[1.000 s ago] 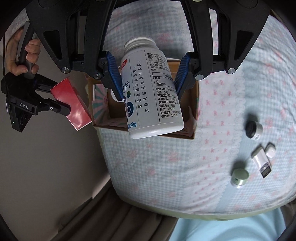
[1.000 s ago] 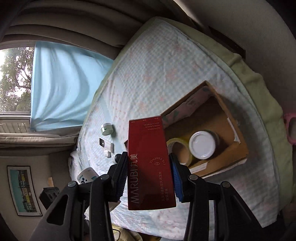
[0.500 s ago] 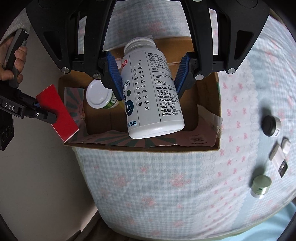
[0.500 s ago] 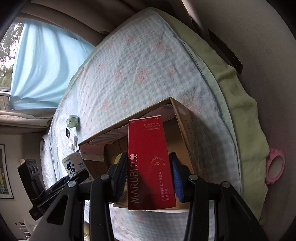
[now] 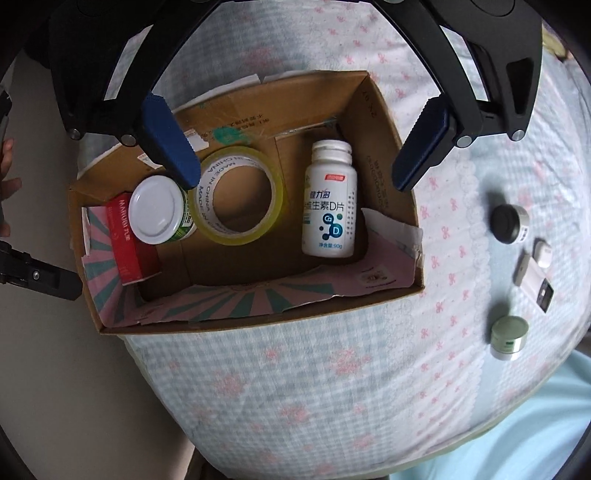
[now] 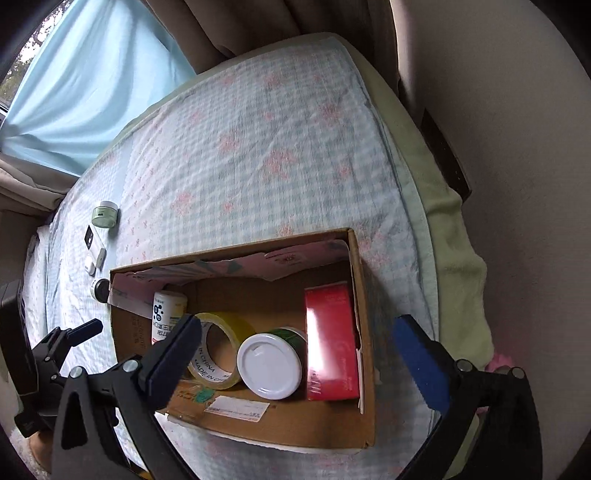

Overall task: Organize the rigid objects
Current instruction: 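Carry pill bottle and red box to the cardboard box and release both inside, then withdraw both tools and approach the remote and green cream jar, then grasp the white earbud case with the left gripper while the right grasps the green cream jar, then carry earbud case and green jar to the cardboard box and release both inside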

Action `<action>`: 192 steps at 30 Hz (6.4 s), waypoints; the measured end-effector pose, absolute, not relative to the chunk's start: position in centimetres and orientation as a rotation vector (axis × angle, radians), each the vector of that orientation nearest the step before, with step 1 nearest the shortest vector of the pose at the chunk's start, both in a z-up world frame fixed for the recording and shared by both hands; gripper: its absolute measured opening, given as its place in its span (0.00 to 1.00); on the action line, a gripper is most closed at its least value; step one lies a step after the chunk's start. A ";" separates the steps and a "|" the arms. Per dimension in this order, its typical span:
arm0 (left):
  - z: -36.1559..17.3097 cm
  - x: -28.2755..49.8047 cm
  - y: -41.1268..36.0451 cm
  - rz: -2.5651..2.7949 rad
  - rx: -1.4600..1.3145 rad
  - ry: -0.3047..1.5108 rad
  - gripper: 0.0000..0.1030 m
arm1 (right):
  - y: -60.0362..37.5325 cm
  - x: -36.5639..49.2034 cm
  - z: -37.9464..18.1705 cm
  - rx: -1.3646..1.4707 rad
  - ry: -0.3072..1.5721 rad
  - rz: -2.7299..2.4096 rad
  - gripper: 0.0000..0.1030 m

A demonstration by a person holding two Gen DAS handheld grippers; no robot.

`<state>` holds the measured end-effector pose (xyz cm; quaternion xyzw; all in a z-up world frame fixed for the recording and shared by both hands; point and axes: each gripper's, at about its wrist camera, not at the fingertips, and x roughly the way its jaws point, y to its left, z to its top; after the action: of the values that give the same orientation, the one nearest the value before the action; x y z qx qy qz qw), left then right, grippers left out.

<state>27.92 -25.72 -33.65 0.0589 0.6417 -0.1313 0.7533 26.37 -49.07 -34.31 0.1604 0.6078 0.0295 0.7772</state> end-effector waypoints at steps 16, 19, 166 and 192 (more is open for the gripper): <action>-27.7 24.0 -22.4 -0.269 0.051 1.328 1.00 | -46.6 23.6 -29.3 0.319 1.231 0.066 1.00; -25.6 22.7 -20.7 -0.253 0.027 1.295 1.00 | -45.7 23.0 -27.4 0.311 1.211 0.086 1.00; -18.0 24.7 -2.5 -0.415 0.045 1.090 0.55 | -24.9 25.6 -18.7 0.352 1.200 0.175 0.64; -30.9 26.4 -26.1 -0.560 0.122 1.329 0.55 | -42.9 26.4 -32.3 0.304 1.372 0.126 0.64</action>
<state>26.41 -26.15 -30.90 0.0560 0.6079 -0.2561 0.7495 26.38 -42.89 -32.26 0.1398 0.6303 0.0577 0.7615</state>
